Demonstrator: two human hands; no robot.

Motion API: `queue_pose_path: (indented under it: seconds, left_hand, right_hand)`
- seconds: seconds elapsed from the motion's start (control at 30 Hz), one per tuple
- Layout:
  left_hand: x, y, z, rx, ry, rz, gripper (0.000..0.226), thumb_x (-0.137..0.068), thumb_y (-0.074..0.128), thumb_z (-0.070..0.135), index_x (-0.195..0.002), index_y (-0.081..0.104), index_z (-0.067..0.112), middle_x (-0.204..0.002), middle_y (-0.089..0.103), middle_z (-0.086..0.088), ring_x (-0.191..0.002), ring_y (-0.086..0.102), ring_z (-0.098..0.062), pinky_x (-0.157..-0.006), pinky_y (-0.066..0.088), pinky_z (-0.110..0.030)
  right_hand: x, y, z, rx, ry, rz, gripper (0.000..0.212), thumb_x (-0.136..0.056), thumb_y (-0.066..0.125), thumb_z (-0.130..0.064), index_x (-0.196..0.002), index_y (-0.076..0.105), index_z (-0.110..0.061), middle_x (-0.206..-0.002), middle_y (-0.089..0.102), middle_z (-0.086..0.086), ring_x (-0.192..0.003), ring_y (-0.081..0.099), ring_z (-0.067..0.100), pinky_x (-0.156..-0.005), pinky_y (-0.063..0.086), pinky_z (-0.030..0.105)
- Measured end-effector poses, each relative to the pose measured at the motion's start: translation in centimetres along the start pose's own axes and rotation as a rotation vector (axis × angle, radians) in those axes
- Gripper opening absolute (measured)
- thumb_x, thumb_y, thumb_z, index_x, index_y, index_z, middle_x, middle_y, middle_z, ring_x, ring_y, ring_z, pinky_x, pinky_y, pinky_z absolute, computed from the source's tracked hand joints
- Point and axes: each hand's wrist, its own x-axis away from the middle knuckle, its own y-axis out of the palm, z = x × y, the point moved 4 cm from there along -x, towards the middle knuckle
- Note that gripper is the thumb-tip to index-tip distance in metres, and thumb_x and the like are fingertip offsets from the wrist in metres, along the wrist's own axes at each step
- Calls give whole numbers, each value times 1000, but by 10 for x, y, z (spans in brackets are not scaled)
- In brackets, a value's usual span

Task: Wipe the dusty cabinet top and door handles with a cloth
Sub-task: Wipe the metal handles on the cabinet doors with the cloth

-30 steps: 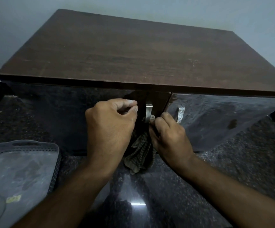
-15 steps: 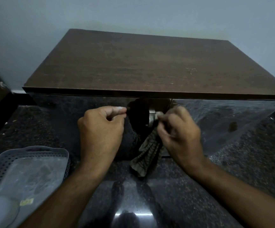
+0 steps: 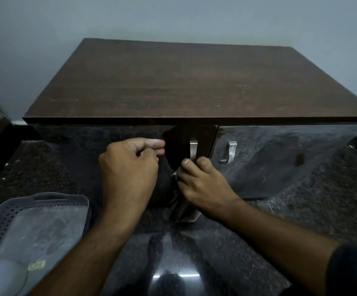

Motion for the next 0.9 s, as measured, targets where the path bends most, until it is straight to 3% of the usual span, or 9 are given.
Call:
queue_pose_path:
  seconds: [0.1, 0.2, 0.3, 0.43, 0.53, 0.63, 0.73, 0.9]
  left_hand:
    - [1, 7, 2, 11, 14, -3, 33, -88, 54, 3, -90, 78, 26, -77, 75, 12, -61, 69, -16, -54, 60, -40]
    - [3, 13, 2, 24, 29, -11, 33, -88, 55, 4, -90, 78, 27, -77, 75, 13, -68, 69, 3, -55, 54, -15]
    - [5, 17, 3, 19, 49, -21, 33, -88, 55, 4, -90, 78, 27, -73, 73, 17, -70, 68, 7, -59, 50, -7]
    - [5, 17, 1, -2, 65, -14, 35, -87, 54, 2, -92, 78, 26, -78, 74, 14, -73, 69, 6, -64, 55, -13]
    - [4, 16, -1, -31, 59, -25, 35, -87, 53, 3, -94, 78, 26, -81, 74, 14, -69, 69, 3, -56, 56, -15]
    - [3, 14, 0, -46, 51, -54, 33, -88, 55, 3, -96, 78, 26, -84, 74, 14, -72, 67, 9, -56, 51, -7]
    - [5, 16, 6, -93, 111, -57, 34, -86, 56, 4, -99, 78, 25, -86, 73, 18, -84, 61, 20, -63, 40, 5]
    - [9, 26, 11, -110, 142, -114, 33, -86, 56, 7, -101, 78, 27, -89, 74, 18, -83, 63, 16, -64, 41, 4]
  right_hand:
    - [2, -4, 3, 13, 4, 23, 22, -92, 52, -11, -80, 71, -11, -87, 70, 4, -106, 45, 26, -81, 33, 38]
    - [-13, -29, 16, -17, 131, 188, 20, -95, 55, -11, -86, 72, -9, -91, 71, 4, -101, 49, 23, -79, 32, 38]
    - [-19, -41, 25, -15, 219, 313, 17, -96, 60, -11, -88, 74, -9, -93, 72, 3, -95, 53, 22, -77, 33, 38]
    - [-14, -23, 10, 4, 103, 197, 23, -96, 54, -11, -81, 71, -13, -90, 69, 4, -103, 49, 25, -81, 33, 39]
    - [-5, -9, -1, 19, 10, 30, 19, -88, 55, -13, -77, 70, -14, -87, 68, 4, -109, 46, 27, -86, 32, 40]
    - [-4, -14, 3, -17, 45, -2, 21, -91, 53, -14, -79, 70, -12, -87, 68, 6, -105, 45, 27, -84, 33, 40]
    - [-2, -31, 16, -135, 140, 78, 21, -98, 53, -8, -95, 71, 1, -97, 69, 17, -93, 55, 32, -74, 43, 44]
    - [0, -46, 47, -361, 493, 170, 27, -97, 57, -6, -117, 65, 10, -108, 64, 26, -92, 65, 38, -70, 56, 43]
